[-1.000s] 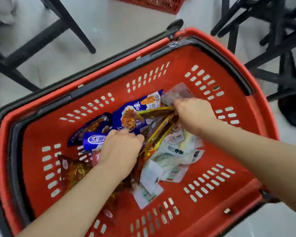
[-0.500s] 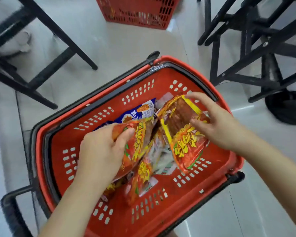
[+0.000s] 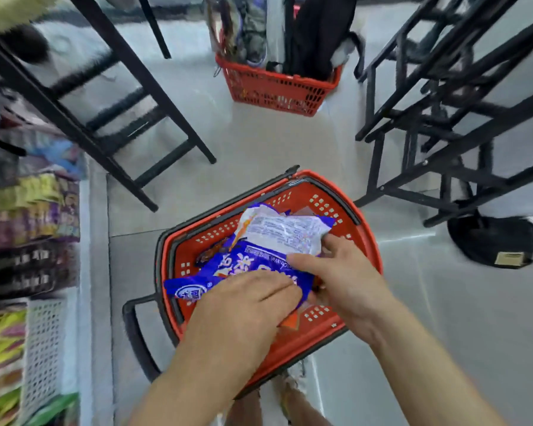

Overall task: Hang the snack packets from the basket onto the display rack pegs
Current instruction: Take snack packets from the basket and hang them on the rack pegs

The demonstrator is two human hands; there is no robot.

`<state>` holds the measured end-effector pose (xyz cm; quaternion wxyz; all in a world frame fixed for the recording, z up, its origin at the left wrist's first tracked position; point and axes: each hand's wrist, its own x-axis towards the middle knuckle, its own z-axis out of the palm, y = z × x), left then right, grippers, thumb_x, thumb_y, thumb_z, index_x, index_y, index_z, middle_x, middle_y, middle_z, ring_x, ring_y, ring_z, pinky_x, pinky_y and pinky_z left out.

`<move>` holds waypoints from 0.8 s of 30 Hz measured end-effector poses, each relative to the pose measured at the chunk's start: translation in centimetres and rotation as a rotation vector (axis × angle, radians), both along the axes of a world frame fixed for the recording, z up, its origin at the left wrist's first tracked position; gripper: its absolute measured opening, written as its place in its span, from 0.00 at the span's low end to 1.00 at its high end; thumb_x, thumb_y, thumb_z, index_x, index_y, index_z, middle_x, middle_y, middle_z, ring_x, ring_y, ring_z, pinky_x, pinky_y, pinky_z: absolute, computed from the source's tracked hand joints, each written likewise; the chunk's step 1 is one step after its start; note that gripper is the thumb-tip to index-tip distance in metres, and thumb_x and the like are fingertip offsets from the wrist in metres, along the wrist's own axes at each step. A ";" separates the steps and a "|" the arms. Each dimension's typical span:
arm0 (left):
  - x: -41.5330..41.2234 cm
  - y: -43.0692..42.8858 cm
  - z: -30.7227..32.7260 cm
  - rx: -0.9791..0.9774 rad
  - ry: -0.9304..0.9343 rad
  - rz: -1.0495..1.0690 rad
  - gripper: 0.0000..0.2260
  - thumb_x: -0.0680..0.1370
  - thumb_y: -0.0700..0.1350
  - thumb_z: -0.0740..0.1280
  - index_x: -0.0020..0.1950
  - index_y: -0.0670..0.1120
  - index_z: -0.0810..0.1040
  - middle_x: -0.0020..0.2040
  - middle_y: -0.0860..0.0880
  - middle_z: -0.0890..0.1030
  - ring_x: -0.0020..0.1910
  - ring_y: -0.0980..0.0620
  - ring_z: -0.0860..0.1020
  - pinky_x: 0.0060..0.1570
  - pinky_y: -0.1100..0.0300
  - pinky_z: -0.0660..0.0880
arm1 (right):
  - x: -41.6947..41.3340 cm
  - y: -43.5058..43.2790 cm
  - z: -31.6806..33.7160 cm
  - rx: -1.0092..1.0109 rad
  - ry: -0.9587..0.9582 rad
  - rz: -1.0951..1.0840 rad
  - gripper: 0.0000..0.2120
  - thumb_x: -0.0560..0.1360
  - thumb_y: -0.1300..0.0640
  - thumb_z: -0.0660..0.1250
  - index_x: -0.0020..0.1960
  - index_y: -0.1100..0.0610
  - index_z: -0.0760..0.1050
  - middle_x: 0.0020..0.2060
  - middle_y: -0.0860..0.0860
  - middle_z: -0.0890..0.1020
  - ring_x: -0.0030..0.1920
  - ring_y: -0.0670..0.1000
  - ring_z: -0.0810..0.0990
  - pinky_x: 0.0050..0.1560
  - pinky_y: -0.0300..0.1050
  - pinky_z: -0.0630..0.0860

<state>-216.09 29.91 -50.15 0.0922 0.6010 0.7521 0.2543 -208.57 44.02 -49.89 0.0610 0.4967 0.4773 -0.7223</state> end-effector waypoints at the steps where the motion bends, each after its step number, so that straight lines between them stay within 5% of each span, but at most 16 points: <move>1: -0.2 -0.4 2.0 -0.014 0.034 -0.029 0.14 0.68 0.45 0.60 0.44 0.46 0.85 0.44 0.50 0.85 0.42 0.51 0.81 0.48 0.60 0.72 | 0.0 -0.3 1.7 0.023 0.015 -0.014 0.16 0.73 0.68 0.69 0.57 0.54 0.75 0.45 0.54 0.86 0.37 0.52 0.82 0.32 0.44 0.77; 7: 2.4 -2.3 13.5 -0.153 0.057 0.043 0.12 0.71 0.49 0.62 0.51 0.49 0.78 0.44 0.51 0.83 0.44 0.51 0.81 0.44 0.56 0.76 | 0.5 -2.6 12.3 0.259 0.156 0.237 0.27 0.68 0.68 0.74 0.61 0.49 0.73 0.51 0.45 0.85 0.49 0.42 0.84 0.45 0.35 0.79; 10: 4.9 -4.1 18.7 -0.196 0.035 0.191 0.25 0.71 0.59 0.61 0.66 0.51 0.70 0.61 0.51 0.81 0.61 0.52 0.77 0.62 0.53 0.69 | 0.1 -1.6 17.2 0.403 0.191 0.306 0.27 0.67 0.68 0.74 0.60 0.49 0.72 0.51 0.44 0.83 0.48 0.39 0.82 0.50 0.37 0.77; 13: 7.4 -8.3 25.3 -0.097 0.008 0.412 0.40 0.70 0.62 0.67 0.78 0.56 0.54 0.76 0.54 0.64 0.75 0.54 0.62 0.71 0.50 0.58 | -0.1 -0.7 22.7 0.235 0.270 0.231 0.24 0.69 0.71 0.73 0.60 0.55 0.73 0.51 0.53 0.84 0.46 0.52 0.85 0.48 0.52 0.82; 16: 9.3 -12.3 30.1 0.063 -0.122 0.757 0.53 0.68 0.48 0.78 0.76 0.66 0.42 0.77 0.67 0.51 0.76 0.63 0.51 0.72 0.56 0.58 | -0.6 -0.6 28.2 0.024 0.315 0.269 0.17 0.70 0.73 0.70 0.56 0.60 0.76 0.39 0.57 0.86 0.31 0.54 0.84 0.30 0.48 0.81; 19: 11.0 -14.4 33.5 -0.034 -0.007 0.911 0.58 0.68 0.47 0.78 0.70 0.73 0.32 0.71 0.77 0.37 0.72 0.73 0.39 0.74 0.58 0.52 | -0.8 -2.3 32.6 -0.081 0.326 0.462 0.17 0.65 0.68 0.74 0.54 0.62 0.80 0.41 0.59 0.85 0.39 0.58 0.80 0.47 0.51 0.74; 20: 11.2 -14.7 34.6 -0.009 0.100 0.889 0.57 0.66 0.48 0.79 0.72 0.72 0.35 0.72 0.76 0.39 0.73 0.72 0.40 0.74 0.59 0.52 | -0.9 -3.4 33.9 -0.053 0.319 0.528 0.22 0.61 0.66 0.76 0.55 0.63 0.80 0.43 0.60 0.84 0.43 0.58 0.77 0.47 0.50 0.69; 22: 11.1 -15.1 36.4 0.142 0.202 0.782 0.45 0.66 0.52 0.78 0.73 0.66 0.53 0.74 0.65 0.59 0.74 0.61 0.57 0.71 0.60 0.58 | -1.0 -5.9 36.5 -0.065 0.327 0.666 0.26 0.57 0.63 0.77 0.56 0.63 0.80 0.43 0.59 0.82 0.42 0.54 0.73 0.40 0.43 0.64; 24: 11.3 -15.4 38.7 0.233 0.271 0.724 0.24 0.69 0.54 0.69 0.64 0.56 0.70 0.64 0.56 0.73 0.64 0.56 0.71 0.64 0.62 0.66 | -0.4 -8.8 39.1 -0.120 0.371 0.770 0.05 0.67 0.65 0.72 0.43 0.60 0.84 0.31 0.53 0.79 0.29 0.47 0.70 0.29 0.34 0.58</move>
